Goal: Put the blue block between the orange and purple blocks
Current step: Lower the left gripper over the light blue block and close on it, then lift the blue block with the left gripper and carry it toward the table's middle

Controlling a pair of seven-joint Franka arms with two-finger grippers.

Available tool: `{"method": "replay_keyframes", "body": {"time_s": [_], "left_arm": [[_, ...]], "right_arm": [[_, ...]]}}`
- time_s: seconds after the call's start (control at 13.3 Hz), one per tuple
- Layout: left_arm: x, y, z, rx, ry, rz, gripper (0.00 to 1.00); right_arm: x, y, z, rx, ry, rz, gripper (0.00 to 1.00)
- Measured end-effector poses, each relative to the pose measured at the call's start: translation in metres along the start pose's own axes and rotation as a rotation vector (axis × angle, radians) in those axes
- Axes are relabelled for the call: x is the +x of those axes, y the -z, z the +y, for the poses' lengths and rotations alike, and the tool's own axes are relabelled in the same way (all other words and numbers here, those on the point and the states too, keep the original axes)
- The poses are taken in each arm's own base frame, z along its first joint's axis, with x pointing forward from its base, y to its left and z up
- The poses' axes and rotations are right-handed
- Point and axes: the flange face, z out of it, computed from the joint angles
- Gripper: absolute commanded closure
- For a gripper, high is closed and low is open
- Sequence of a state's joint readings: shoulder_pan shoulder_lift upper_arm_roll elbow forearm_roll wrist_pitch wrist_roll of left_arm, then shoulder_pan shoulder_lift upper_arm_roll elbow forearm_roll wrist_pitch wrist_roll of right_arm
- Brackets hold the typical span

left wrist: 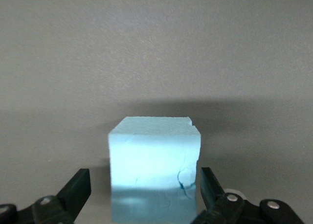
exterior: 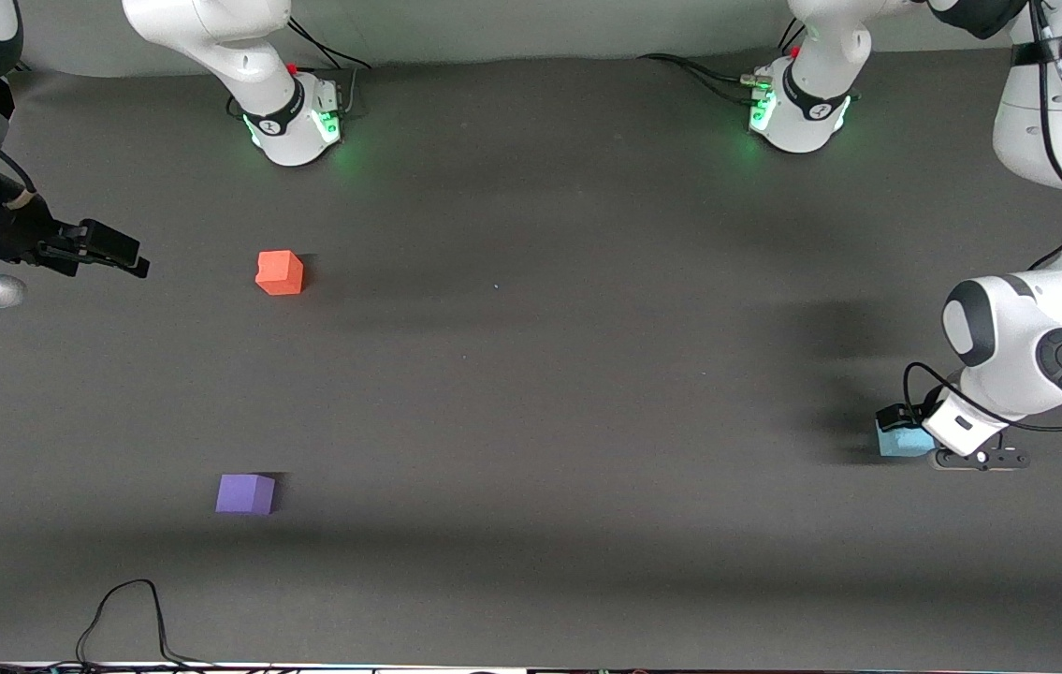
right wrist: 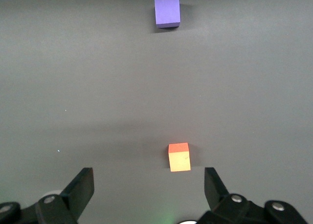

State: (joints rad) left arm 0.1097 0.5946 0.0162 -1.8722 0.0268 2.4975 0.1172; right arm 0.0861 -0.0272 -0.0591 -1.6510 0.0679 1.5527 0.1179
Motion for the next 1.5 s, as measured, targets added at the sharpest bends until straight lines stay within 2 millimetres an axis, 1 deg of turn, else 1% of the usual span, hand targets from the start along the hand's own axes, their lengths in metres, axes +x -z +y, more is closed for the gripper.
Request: {"method": "replay_keyframes", "body": {"time_s": [0.08, 0.15, 0.23, 0.3, 0.6, 0.68, 0.75, 0.83, 0.9, 1.05, 1.13, 1.2, 1.28, 1.35, 1.43, 1.5], "left_arm": [[0.0, -0.002, 0.001, -0.001, -0.002, -0.001, 0.48], [0.0, -0.004, 0.002, -0.002, -0.002, -0.001, 0.69], [0.001, -0.004, 0.002, -0.002, -0.001, 0.001, 0.8], [0.003, -0.002, 0.001, -0.002, 0.0, 0.004, 0.82], [0.009, 0.005, 0.0, 0.0, 0.007, 0.018, 0.82], [0.011, 0.009, -0.001, -0.001, 0.009, 0.006, 0.82], [0.014, 0.017, -0.003, -0.002, 0.012, -0.015, 0.82], [0.018, 0.034, -0.006, -0.003, 0.014, -0.038, 0.82], [0.022, 0.058, -0.008, -0.005, 0.017, -0.062, 0.82], [0.026, 0.116, -0.008, -0.011, 0.016, -0.102, 0.82], [0.024, 0.145, -0.002, -0.016, 0.009, -0.121, 0.82], [0.021, 0.171, 0.011, -0.021, 0.005, -0.134, 0.82], [0.02, 0.193, 0.029, -0.023, 0.014, -0.138, 0.82], [0.02, 0.212, 0.053, -0.025, 0.028, -0.142, 0.82], [0.02, 0.228, 0.086, -0.026, 0.043, -0.151, 0.82], [0.018, 0.24, 0.126, -0.026, 0.061, -0.159, 0.82]], "right_arm": [[0.0, 0.0, 0.0, 0.0, 0.007, -0.001, 0.0], [0.0, 0.0, 0.0, 0.0, 0.01, -0.001, 0.0], [0.0, 0.0, 0.0, 0.0, 0.012, -0.002, 0.0], [0.0, -0.001, 0.0, 0.0, 0.015, -0.004, 0.0], [0.0, -0.004, 0.0, -0.001, 0.023, -0.01, 0.0], [0.0, -0.003, 0.0, -0.001, 0.023, -0.01, 0.0], [0.0, -0.003, 0.0, -0.001, 0.024, -0.01, 0.0], [-0.001, -0.004, 0.0, -0.001, 0.024, -0.01, 0.0], [-0.001, -0.004, 0.0, -0.001, 0.024, -0.012, 0.0], [-0.001, -0.006, 0.0, -0.002, 0.025, -0.015, 0.0], [-0.001, -0.006, 0.0, -0.002, 0.025, -0.016, 0.0], [-0.001, -0.006, 0.0, -0.002, 0.025, -0.017, 0.0], [-0.001, -0.006, -0.001, -0.002, 0.026, -0.017, 0.0], [-0.001, -0.006, -0.001, -0.002, 0.027, -0.018, 0.0], [-0.001, -0.007, -0.002, -0.002, 0.028, -0.02, 0.0], [-0.001, -0.008, -0.002, -0.003, 0.029, -0.022, 0.0]]}}
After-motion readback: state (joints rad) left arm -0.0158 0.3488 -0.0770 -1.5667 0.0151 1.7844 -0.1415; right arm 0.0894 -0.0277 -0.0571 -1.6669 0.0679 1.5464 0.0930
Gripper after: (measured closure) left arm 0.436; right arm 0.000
